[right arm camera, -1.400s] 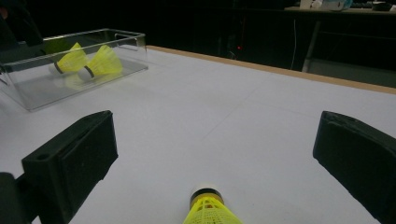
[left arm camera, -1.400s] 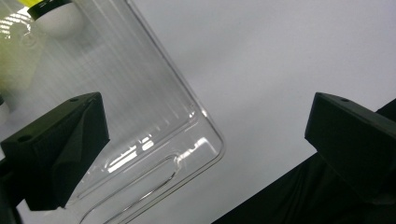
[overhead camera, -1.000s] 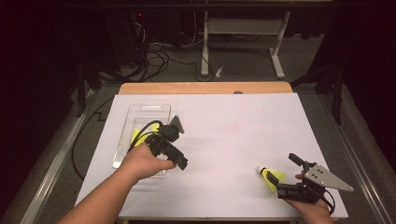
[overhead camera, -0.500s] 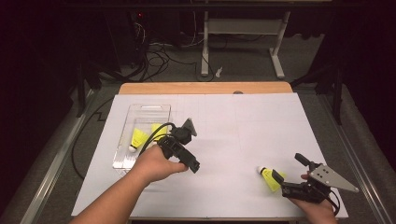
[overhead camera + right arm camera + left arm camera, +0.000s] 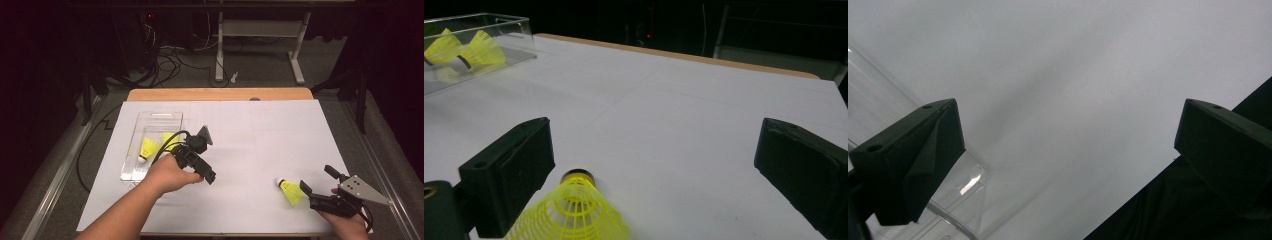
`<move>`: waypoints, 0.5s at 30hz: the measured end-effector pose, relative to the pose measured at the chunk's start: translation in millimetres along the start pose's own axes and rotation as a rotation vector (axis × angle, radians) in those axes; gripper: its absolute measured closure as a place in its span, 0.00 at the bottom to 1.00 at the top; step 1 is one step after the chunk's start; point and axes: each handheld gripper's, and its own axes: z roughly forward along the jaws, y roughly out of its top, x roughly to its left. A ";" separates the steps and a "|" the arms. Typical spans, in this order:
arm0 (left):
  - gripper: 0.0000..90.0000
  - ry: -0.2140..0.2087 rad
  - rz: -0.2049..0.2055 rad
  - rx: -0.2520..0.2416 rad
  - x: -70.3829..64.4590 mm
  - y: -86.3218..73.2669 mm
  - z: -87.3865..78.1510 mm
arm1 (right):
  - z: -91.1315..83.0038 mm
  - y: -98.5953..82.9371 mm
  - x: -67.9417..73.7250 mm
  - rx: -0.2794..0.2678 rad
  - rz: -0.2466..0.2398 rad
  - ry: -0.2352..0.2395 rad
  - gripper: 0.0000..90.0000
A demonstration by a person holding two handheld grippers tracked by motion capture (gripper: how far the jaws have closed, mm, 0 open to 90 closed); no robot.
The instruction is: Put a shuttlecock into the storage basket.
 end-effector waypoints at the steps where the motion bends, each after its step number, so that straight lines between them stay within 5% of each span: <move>1: 0.01 0.000 0.002 0.000 -0.4 0.4 0.3 | -2.4 -0.4 -1.8 0.001 0.004 -0.007 0.05; 15: 0.01 -0.008 0.021 0.006 -5.0 6.0 6.8 | -13.0 -10.2 -13.6 0.065 0.046 -0.022 0.23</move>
